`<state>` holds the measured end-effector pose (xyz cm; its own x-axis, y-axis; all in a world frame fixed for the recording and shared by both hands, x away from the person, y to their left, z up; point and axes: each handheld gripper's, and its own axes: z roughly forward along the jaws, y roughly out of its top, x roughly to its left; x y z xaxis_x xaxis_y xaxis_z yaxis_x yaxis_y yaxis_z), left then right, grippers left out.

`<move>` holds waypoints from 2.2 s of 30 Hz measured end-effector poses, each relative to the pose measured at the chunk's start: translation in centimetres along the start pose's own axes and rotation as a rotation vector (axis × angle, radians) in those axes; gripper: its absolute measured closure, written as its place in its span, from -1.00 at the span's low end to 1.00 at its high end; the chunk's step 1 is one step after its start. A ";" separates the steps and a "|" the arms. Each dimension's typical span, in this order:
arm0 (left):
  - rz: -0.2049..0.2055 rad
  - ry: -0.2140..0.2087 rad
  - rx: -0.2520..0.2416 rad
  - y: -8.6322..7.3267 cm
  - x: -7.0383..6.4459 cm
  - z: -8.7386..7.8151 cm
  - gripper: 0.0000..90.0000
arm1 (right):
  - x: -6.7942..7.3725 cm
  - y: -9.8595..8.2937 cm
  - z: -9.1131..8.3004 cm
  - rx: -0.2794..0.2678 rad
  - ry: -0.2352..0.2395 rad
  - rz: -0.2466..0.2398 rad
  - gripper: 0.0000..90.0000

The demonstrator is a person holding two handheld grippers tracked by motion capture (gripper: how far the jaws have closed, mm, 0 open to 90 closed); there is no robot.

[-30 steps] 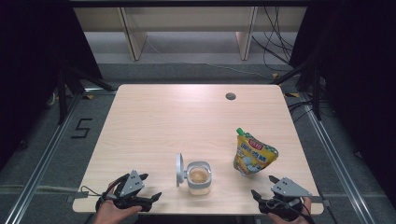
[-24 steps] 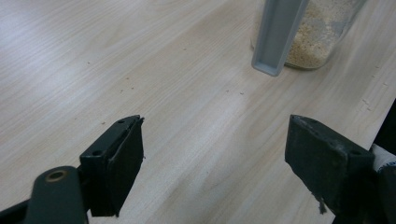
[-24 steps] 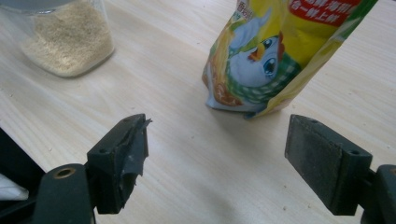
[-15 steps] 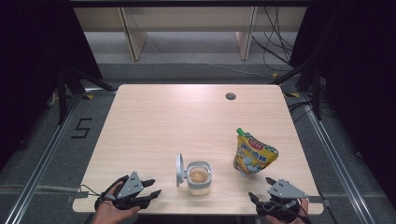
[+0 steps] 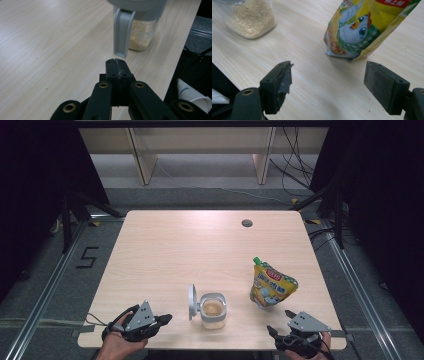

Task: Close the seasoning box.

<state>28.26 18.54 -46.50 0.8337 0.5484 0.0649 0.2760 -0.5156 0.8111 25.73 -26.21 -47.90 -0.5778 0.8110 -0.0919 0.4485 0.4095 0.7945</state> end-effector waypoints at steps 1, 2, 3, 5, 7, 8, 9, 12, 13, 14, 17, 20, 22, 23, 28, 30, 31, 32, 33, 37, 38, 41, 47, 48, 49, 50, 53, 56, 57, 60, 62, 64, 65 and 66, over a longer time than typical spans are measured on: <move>0.020 -0.002 0.009 0.3 0.0 0.0 0.98 | 0.2 -0.1 0.0 0.011 0.000 0.023 -0.48; 0.015 -0.002 -0.002 0.4 -0.2 0.1 0.98 | 0.0 0.0 0.1 0.009 0.005 0.002 -0.48; 0.020 -0.008 0.008 0.8 -0.2 0.2 0.98 | 0.0 0.0 0.1 0.010 0.002 0.004 -0.48; 0.023 -0.004 -0.004 1.3 -0.3 0.2 0.98 | 0.0 0.0 0.1 0.004 -0.002 0.000 -0.47; 0.032 -0.007 -0.006 1.8 -0.2 0.0 0.98 | 0.0 0.0 0.0 0.002 0.000 0.002 -0.47; 0.039 -0.010 -0.002 2.0 -0.1 -0.1 0.98 | 0.0 0.0 0.0 0.001 0.000 -0.001 -0.46; 0.025 -0.011 -0.014 2.3 -0.2 -0.2 0.98 | 0.0 0.0 0.0 -0.001 -0.004 -0.003 -0.46; 0.015 -0.027 -0.033 3.1 -0.2 -0.1 0.98 | 0.2 0.0 0.0 0.012 0.003 0.024 -0.46; 0.021 -0.024 -0.031 3.5 -0.2 -0.1 0.98 | 0.2 0.0 0.0 0.011 0.000 0.012 -0.46; 0.028 -0.027 -0.024 3.7 -0.1 -0.1 0.98 | 0.1 0.0 0.0 0.004 0.003 0.000 -0.46; 0.024 -0.031 -0.029 4.3 0.0 0.1 0.98 | 0.2 0.0 0.0 0.014 0.004 0.006 -0.46; 0.020 -0.033 -0.047 4.9 -0.2 0.4 0.98 | 0.1 0.0 0.2 0.014 0.021 -0.006 -0.46; 0.016 -0.047 -0.051 5.3 -0.1 0.5 0.98 | 0.2 -0.1 0.2 0.014 0.012 -0.004 -0.46; 0.026 -0.045 -0.054 5.5 0.0 0.6 0.98 | 0.1 -0.1 0.2 0.008 0.001 -0.018 -0.46; 0.025 -0.049 -0.039 6.1 -0.2 1.0 0.98 | 0.3 -0.1 0.1 0.018 0.008 0.010 -0.46; 0.040 -0.059 -0.043 6.3 -0.1 1.2 0.98 | 0.2 -0.1 0.2 0.014 0.012 -0.013 -0.46; 0.026 -0.052 -0.040 6.4 -0.2 1.2 0.98 | 0.2 -0.1 0.3 0.014 0.015 -0.009 -0.46; 0.032 -0.049 -0.038 6.4 -0.2 1.3 0.98 | 0.2 -0.1 0.3 0.016 0.014 -0.011 -0.46; 0.028 -0.049 -0.052 6.5 -0.3 1.4 0.98 | 0.2 -0.1 0.3 0.016 0.014 -0.012 -0.46; 0.036 -0.051 -0.045 6.9 -0.2 1.5 0.98 | 0.2 -0.1 0.2 0.014 0.011 -0.013 -0.46; 0.033 -0.048 -0.054 7.0 -0.2 1.6 0.98 | 0.2 -0.1 0.2 0.015 0.010 -0.013 -0.46; 0.051 -0.049 -0.046 7.4 -0.1 1.7 0.98 | 0.2 -0.1 0.2 0.015 0.013 -0.008 -0.46; 0.068 -0.055 -0.051 7.9 -0.3 2.0 0.98 | 0.2 -0.1 0.2 0.015 0.010 -0.013 -0.46; 0.073 -0.058 -0.052 8.0 -0.3 2.0 0.98 | 0.2 -0.1 0.2 0.013 0.013 -0.010 -0.45; 0.056 -0.057 -0.056 8.0 -0.5 2.1 0.98 | 0.2 -0.1 0.2 0.014 0.013 -0.010 -0.45; 0.070 -0.057 -0.049 8.2 -0.5 2.2 0.98 | 0.2 -0.1 0.2 0.015 0.013 -0.012 -0.45; 0.067 -0.065 -0.049 8.3 -0.6 2.7 0.98 | 0.2 -0.1 0.2 0.015 0.012 -0.013 -0.45; 0.079 -0.070 -0.036 8.4 -0.7 3.2 0.98 | 0.2 -0.1 0.2 0.014 0.011 -0.013 -0.45; 0.085 -0.069 -0.031 8.4 -0.7 3.4 0.98 | 0.2 -0.1 0.2 0.015 0.012 -0.012 -0.45; 0.069 -0.075 -0.045 8.5 -0.5 3.7 0.98 | 0.2 -0.1 0.2 0.016 0.012 -0.015 -0.45; 0.071 -0.073 -0.040 8.6 -0.6 3.6 0.98 | 0.2 -0.1 0.2 0.016 0.012 -0.014 -0.45; 0.057 -0.079 -0.048 8.6 -0.6 3.5 0.97 | 0.2 -0.1 0.2 0.016 0.013 -0.014 -0.45; 0.067 -0.072 -0.059 8.6 -0.6 3.5 0.97 | 0.2 -0.1 0.2 0.016 0.012 -0.014 -0.45; 0.051 -0.077 -0.058 8.6 -0.6 3.3 0.97 | 0.2 -0.1 0.2 0.018 0.012 -0.015 -0.45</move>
<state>31.72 11.55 -41.50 0.8810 0.4688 0.0641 0.2055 -0.5012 0.8406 25.71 -25.99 -48.13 -0.5927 0.7996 -0.0968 0.4515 0.4293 0.7822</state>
